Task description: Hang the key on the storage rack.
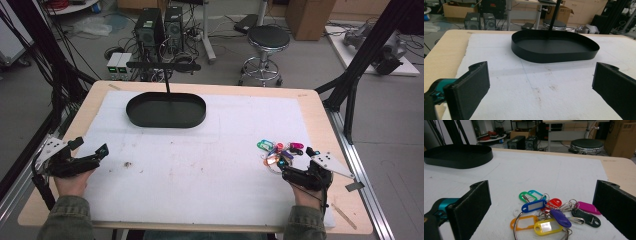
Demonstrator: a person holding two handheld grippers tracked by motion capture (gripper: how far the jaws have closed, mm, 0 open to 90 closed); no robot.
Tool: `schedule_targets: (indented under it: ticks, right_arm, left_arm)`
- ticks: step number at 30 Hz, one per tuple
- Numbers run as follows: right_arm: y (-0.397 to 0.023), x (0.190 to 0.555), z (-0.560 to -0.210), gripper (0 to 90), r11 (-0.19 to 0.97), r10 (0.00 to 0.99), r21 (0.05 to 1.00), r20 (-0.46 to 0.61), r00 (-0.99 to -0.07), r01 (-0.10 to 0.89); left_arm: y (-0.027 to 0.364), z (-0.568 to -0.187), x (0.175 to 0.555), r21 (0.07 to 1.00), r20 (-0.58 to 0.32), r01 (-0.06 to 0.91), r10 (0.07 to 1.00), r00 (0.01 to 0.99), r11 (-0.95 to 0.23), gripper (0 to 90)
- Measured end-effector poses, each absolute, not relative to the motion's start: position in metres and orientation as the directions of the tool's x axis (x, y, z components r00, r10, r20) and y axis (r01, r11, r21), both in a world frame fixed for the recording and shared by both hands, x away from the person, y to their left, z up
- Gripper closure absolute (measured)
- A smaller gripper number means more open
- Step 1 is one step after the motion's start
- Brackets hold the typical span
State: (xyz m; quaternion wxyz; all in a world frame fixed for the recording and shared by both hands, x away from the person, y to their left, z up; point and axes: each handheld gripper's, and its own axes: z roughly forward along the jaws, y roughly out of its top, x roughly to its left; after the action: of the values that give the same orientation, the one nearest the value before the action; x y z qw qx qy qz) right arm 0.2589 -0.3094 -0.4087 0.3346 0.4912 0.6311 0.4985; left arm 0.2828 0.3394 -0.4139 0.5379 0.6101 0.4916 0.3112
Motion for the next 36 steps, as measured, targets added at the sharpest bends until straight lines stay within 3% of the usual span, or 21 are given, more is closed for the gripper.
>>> schedule_targets:
  ticks: [36]
  right_arm:
    - [-0.304, 0.278, -0.407, 0.6, 0.079, 0.946, 0.927, 0.047, -0.322, 0.366]
  left_arm:
    - [0.338, -0.415, 0.285, 0.96, -0.152, 0.273, 0.931, 0.332, 0.059, 1.7]
